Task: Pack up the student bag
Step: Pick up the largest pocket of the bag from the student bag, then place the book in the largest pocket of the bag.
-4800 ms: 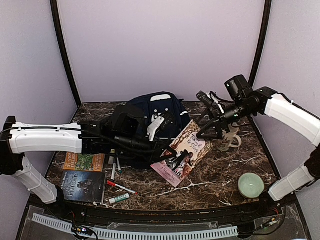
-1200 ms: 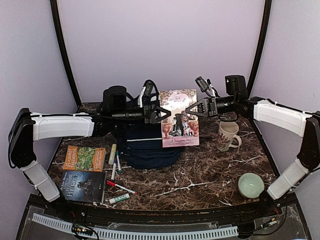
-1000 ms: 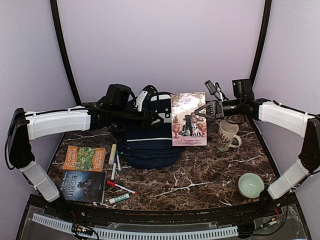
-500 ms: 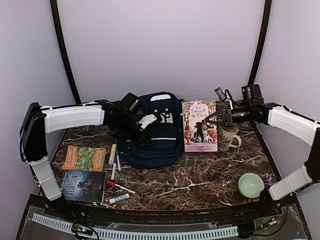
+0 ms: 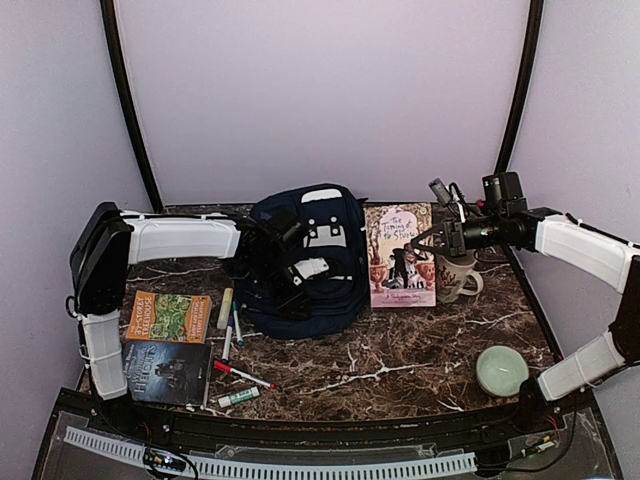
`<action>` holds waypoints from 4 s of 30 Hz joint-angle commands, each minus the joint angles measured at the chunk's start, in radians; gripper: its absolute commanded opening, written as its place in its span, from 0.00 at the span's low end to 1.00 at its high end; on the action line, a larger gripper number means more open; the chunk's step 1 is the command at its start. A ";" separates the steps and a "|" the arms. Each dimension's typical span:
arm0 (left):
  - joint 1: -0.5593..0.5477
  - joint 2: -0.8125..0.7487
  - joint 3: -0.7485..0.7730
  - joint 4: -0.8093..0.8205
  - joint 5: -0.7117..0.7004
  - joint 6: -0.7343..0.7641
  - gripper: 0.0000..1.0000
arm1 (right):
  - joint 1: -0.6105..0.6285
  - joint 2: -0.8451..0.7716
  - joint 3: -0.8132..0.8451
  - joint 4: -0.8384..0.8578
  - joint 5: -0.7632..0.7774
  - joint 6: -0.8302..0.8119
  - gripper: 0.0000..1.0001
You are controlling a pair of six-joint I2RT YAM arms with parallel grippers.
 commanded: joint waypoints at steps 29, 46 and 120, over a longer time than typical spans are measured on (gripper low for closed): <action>-0.081 -0.233 0.102 0.250 -0.304 -0.203 0.00 | -0.006 -0.029 0.096 -0.194 -0.013 -0.034 0.00; -0.104 -0.383 -0.100 0.627 -0.560 -0.411 0.00 | 0.202 0.175 0.074 -0.073 -0.122 0.159 0.00; -0.222 -0.568 -0.248 0.657 -0.492 -0.535 0.00 | 0.389 0.755 0.280 0.669 0.053 0.886 0.00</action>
